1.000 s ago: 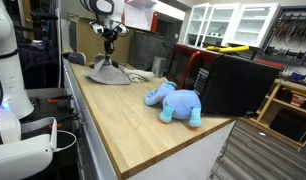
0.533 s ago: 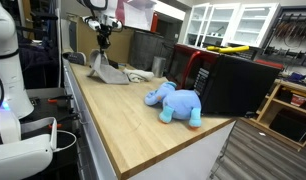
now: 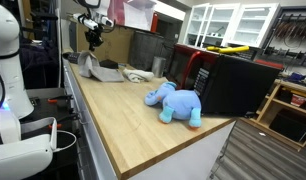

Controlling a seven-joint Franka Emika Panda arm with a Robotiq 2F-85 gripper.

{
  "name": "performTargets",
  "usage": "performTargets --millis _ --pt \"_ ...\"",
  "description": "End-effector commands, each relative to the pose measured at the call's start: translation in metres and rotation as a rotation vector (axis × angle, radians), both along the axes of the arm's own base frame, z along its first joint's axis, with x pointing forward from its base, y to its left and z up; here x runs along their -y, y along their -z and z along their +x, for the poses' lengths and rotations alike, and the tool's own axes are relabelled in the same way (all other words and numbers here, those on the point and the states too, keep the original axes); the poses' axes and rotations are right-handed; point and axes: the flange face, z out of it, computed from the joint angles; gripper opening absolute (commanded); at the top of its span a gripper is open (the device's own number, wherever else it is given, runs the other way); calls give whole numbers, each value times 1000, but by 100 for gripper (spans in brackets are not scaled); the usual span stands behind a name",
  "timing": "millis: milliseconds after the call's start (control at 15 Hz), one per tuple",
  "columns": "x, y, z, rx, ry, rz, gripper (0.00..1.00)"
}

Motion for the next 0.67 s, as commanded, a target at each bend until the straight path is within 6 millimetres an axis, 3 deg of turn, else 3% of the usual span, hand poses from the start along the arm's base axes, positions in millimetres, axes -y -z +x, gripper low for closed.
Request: performTargets --millis 0,200,400,600 --pt "26 -13 12 17 15 27 52" --pt "59 -18 37 2 156 43 74" --pt "89 1 53 1 249 10 96" --pt "101 30 63 -11 314 -17 100"
